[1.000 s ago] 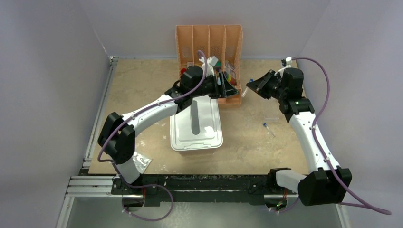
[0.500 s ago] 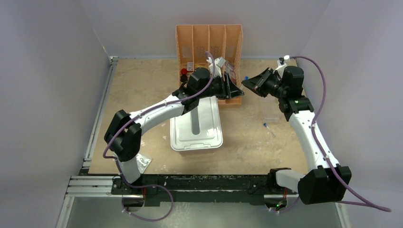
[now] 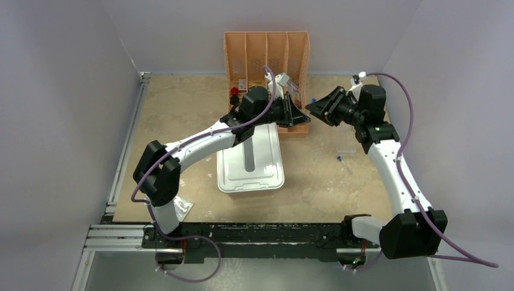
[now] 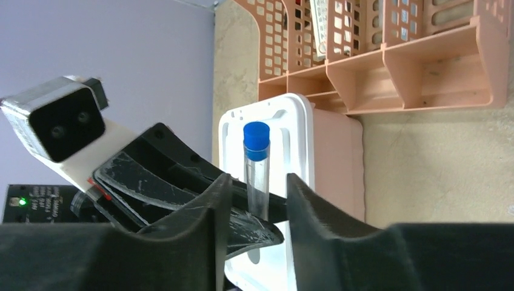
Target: Organize the chemistry lab equipment
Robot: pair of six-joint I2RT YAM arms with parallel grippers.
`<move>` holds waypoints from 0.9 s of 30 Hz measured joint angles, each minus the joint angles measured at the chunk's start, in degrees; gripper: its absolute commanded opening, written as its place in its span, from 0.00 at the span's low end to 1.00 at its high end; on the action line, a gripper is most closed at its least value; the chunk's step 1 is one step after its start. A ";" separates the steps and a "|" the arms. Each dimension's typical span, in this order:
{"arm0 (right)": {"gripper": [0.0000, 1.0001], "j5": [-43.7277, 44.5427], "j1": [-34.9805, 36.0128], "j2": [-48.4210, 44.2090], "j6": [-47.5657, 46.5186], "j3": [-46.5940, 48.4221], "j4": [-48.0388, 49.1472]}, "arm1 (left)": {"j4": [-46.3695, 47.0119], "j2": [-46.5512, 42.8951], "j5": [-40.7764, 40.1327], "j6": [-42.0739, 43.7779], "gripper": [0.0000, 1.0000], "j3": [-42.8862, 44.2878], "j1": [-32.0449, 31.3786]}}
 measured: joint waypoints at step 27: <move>0.38 -3.15 0.00 4.22 -4.44 7.91 -14.25 | -13.09 -3.21 5.53 17.33 0.00 1.05 1.01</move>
